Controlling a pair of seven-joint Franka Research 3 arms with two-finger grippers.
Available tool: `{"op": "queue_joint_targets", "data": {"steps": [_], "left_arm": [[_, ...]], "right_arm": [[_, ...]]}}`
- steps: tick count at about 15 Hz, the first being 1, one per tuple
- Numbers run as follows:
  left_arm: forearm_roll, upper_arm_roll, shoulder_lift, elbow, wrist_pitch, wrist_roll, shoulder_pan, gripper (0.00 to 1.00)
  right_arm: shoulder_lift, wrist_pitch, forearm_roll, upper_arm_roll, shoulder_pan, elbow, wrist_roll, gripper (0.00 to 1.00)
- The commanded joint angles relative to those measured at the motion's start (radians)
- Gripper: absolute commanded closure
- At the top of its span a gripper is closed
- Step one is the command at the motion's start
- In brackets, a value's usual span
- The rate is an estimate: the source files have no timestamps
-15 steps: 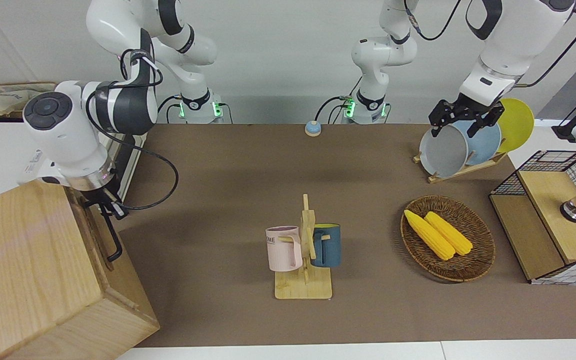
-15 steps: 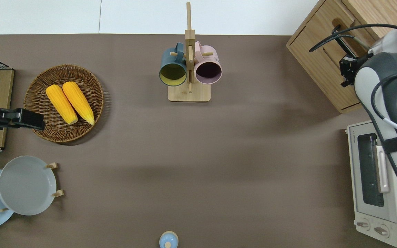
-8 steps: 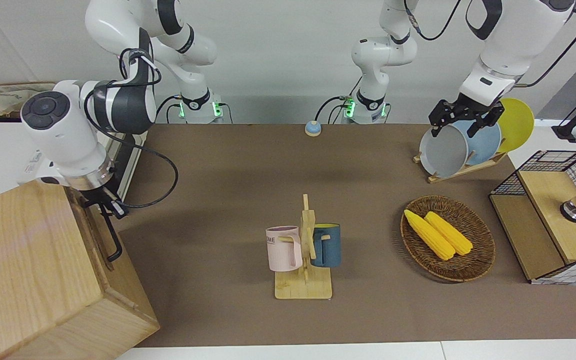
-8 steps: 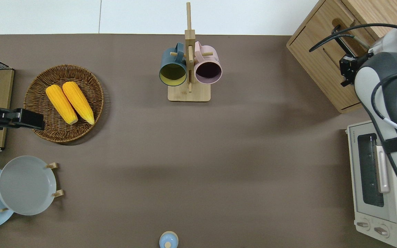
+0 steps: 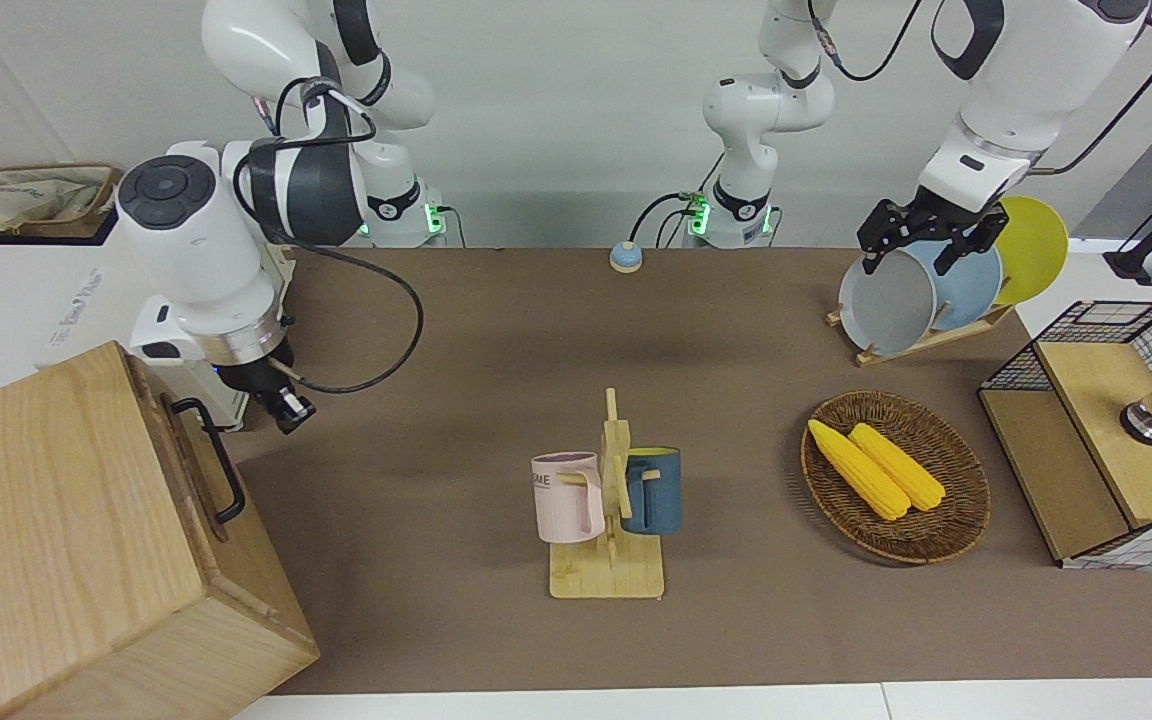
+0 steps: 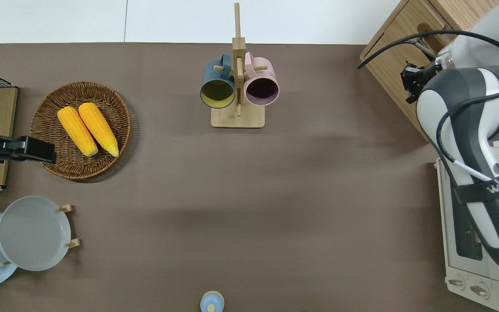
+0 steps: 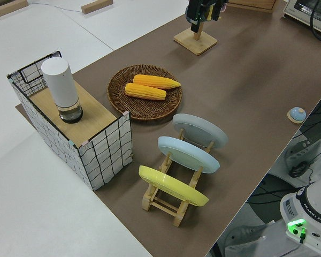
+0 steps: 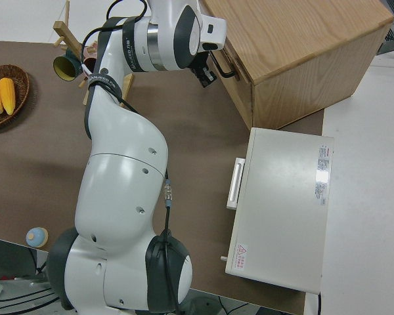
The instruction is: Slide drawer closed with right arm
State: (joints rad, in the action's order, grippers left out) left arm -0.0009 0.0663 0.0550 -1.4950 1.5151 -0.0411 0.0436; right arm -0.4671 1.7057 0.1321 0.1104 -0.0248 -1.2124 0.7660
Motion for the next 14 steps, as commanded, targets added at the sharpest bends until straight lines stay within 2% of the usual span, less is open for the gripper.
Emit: {"op": "queue_joint_targets", "data": {"steps": [1,3,7,12,14], "left_arm": [[0.018,0.000,-0.003,0.010,-0.018,0.010,-0.007,0.01],[0.018,0.000,-0.004,0.009,-0.018,0.010,-0.007,0.01],[0.018,0.000,-0.004,0.010,-0.018,0.010,-0.007,0.01],[0.018,0.000,-0.004,0.010,-0.018,0.010,-0.007,0.01],[0.018,0.000,-0.004,0.010,-0.018,0.010,-0.007,0.01]], "right_arm": [[0.089,-0.080,0.000,0.005,0.031,-0.036,-0.135,1.000],[0.165,-0.084,-0.020,0.003,0.052,-0.106,-0.258,1.000],[0.332,-0.083,-0.037,-0.001,0.072,-0.271,-0.414,1.000],[0.465,-0.071,-0.075,-0.014,0.056,-0.403,-0.591,1.000],[0.507,-0.070,-0.083,-0.018,0.034,-0.444,-0.646,1.000]]}}
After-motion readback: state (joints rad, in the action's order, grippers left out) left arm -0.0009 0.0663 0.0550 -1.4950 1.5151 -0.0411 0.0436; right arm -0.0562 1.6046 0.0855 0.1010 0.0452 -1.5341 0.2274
